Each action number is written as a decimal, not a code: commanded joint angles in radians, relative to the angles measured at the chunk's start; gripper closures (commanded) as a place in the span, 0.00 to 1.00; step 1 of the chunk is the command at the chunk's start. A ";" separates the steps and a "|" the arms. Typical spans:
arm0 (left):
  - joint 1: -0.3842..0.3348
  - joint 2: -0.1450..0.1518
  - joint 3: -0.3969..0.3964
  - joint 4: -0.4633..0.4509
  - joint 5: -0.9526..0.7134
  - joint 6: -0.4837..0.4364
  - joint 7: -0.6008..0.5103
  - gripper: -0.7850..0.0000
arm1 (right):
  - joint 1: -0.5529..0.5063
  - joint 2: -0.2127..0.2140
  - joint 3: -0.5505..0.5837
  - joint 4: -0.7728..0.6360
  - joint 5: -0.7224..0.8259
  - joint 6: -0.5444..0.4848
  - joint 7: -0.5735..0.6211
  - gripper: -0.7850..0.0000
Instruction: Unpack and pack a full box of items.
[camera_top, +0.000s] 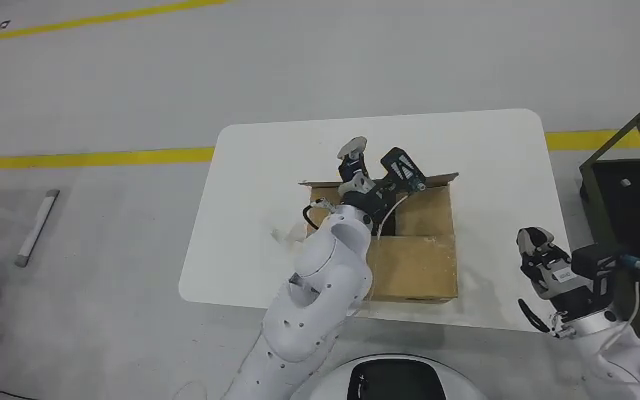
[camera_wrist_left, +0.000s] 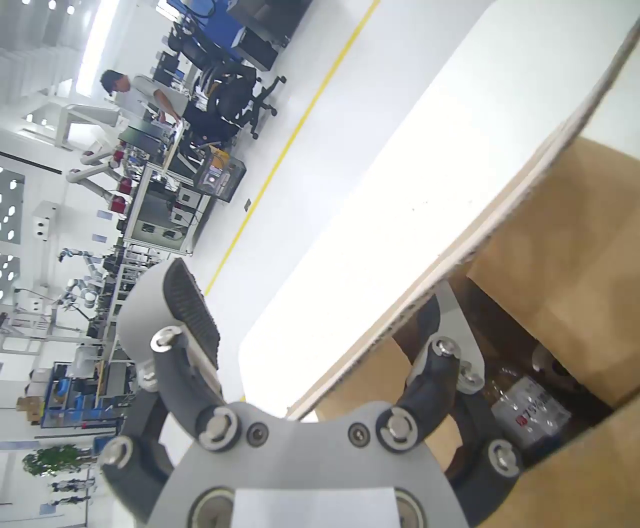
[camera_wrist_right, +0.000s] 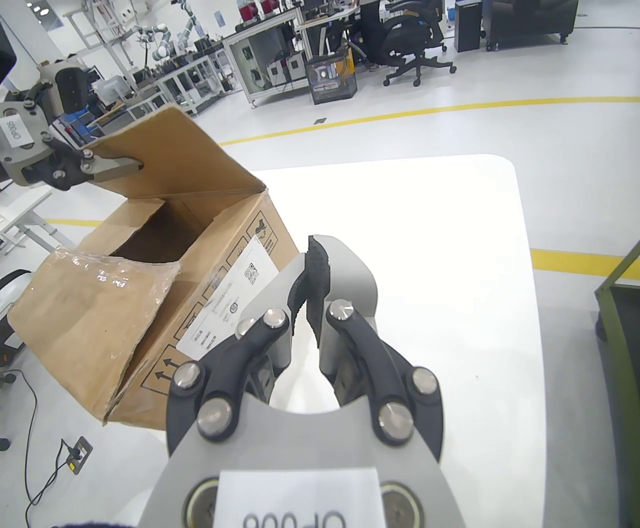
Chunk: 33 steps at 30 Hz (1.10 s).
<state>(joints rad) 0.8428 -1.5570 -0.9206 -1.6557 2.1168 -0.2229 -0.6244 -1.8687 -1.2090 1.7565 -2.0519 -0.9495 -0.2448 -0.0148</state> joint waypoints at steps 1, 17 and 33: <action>-0.053 -0.013 0.007 0.064 -0.023 0.045 0.006 0.00 | -0.001 0.000 0.001 -0.002 0.001 0.000 0.001 1.00; -0.302 -0.101 0.105 0.518 -0.038 0.171 0.017 0.00 | -0.031 -0.004 0.023 -0.006 0.018 -0.011 -0.016 1.00; -0.230 -0.113 0.011 0.387 -0.114 0.179 -0.003 0.00 | -0.004 -0.005 0.052 0.004 0.298 -0.165 0.026 1.00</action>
<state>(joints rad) 0.5810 -1.6745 -0.8822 -1.2136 2.0279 -0.0375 -0.6208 -1.8769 -1.2149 1.8007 -2.0512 -0.7127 -0.3744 -0.0033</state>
